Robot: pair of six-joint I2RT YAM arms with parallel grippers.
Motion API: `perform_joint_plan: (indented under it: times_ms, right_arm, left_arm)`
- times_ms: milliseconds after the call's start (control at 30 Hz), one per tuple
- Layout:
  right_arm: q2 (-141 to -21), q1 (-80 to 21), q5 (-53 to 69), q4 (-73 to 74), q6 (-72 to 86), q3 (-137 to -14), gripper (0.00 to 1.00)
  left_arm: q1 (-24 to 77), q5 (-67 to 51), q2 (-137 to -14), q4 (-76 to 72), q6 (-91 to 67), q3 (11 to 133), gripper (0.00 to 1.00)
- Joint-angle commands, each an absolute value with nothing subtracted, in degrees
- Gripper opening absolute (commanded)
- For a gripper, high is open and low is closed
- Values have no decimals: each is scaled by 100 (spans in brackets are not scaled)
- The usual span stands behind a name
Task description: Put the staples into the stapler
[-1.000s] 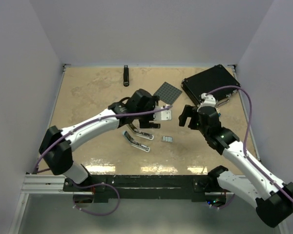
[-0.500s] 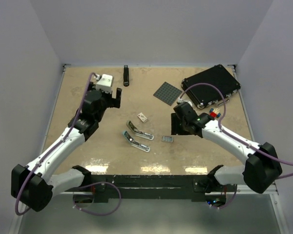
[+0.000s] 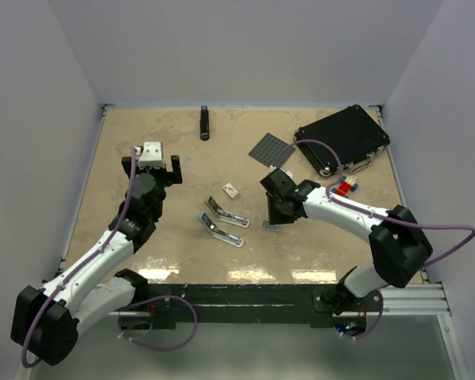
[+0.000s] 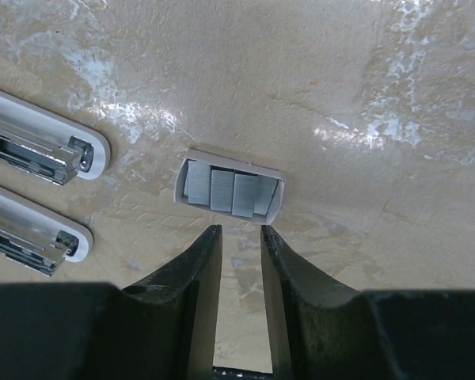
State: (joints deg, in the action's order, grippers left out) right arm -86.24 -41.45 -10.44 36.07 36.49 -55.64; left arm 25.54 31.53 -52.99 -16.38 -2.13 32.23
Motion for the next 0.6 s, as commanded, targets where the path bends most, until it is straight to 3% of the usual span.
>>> perform_joint_plan:
  times_ms: [0, 567]
  right_arm:
    - [-8789, -4201, -984, 3463, 3806, -5801, 29]
    - [-9255, -4210, -1248, 3226, 3858, -5687, 26]
  left_arm:
    - [2707, 3349, -5186, -2355, -53, 3164, 100]
    - [2848, 3322, -5186, -2531, 193, 3067, 100]
